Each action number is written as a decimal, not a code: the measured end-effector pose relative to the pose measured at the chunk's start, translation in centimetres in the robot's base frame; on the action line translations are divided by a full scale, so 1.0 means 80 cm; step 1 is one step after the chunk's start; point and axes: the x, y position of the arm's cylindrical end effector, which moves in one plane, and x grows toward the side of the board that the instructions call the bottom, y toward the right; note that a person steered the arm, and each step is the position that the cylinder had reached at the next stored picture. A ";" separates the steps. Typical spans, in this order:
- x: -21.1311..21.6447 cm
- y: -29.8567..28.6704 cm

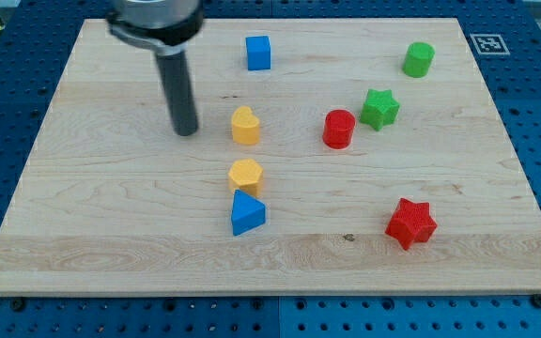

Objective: Push your arm towards the top right

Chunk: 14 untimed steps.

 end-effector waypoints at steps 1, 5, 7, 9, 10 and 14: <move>-0.004 -0.070; -0.159 -0.124; -0.283 -0.052; -0.282 0.027; -0.282 0.091; -0.228 0.554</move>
